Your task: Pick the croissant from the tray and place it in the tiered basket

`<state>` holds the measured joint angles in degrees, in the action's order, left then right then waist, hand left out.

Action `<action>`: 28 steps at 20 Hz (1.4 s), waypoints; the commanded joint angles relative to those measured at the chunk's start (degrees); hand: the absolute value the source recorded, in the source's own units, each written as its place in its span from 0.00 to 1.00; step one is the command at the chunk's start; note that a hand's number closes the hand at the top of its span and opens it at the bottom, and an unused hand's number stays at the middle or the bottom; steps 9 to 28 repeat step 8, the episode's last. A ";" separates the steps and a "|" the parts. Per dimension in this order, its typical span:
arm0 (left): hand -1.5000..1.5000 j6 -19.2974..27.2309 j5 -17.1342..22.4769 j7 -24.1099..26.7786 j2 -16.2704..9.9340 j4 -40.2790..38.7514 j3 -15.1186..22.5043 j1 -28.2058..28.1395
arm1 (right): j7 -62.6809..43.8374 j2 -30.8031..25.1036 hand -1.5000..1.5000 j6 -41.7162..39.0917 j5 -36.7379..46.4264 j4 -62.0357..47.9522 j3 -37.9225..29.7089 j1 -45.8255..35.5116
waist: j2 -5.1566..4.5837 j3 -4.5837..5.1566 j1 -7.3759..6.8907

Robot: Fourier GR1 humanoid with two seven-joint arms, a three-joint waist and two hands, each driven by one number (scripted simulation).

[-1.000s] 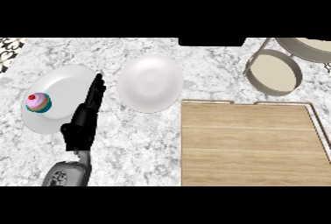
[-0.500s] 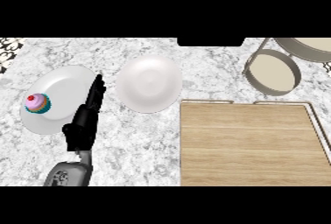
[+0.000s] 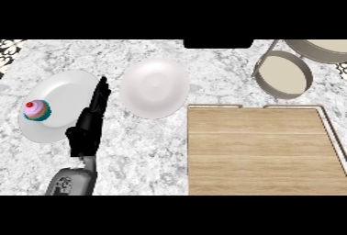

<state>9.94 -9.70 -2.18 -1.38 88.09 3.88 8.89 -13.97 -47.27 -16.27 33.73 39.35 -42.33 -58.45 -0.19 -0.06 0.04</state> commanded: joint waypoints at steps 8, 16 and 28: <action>0.50 0.35 -0.40 0.17 0.02 1.56 0.08 -0.94 | 18.26 -18.90 0.00 -14.62 -10.75 -13.77 -14.40 20.06 | -0.12 -0.17 0.33; 0.50 0.35 -0.40 0.17 0.02 1.56 0.08 -0.94 | 18.26 -18.90 0.00 -14.62 -10.75 -13.77 -14.40 20.06 | -0.12 -0.17 0.33; 0.50 0.35 -0.40 0.17 0.02 1.56 0.08 -0.94 | 18.26 -18.90 0.00 -14.62 -10.75 -13.77 -14.40 20.06 | -0.12 -0.17 0.33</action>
